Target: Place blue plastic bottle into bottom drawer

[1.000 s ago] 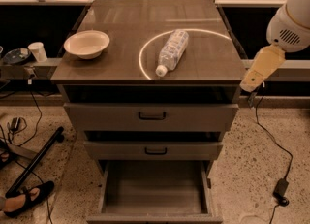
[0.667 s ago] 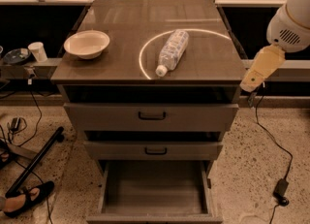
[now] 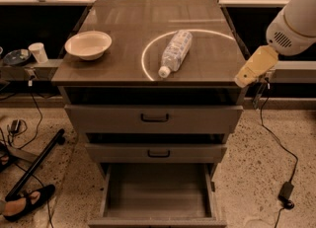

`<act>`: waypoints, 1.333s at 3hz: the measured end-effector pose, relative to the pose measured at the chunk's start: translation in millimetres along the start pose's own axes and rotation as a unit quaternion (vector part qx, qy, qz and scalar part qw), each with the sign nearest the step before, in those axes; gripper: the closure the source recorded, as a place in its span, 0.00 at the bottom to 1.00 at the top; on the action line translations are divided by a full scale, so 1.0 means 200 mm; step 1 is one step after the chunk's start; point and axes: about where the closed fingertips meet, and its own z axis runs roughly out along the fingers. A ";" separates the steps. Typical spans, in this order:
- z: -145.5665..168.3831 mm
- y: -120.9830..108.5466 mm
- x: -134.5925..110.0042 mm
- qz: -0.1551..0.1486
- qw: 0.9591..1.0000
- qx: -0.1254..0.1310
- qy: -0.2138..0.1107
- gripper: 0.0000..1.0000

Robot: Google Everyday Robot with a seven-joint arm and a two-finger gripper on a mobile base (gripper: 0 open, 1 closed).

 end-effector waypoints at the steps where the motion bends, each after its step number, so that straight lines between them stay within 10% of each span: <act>1: 0.01 -0.01 -0.01 0.050 0.999 0.006 -0.002 0.00; 3: 0.00 -0.02 -0.01 0.078 0.997 0.021 -0.003 0.00; 4: -0.01 -0.05 -0.02 0.145 0.988 0.051 -0.020 0.00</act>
Offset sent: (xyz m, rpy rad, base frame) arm 0.0027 -0.0005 -0.0010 0.0356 -0.0126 -0.0852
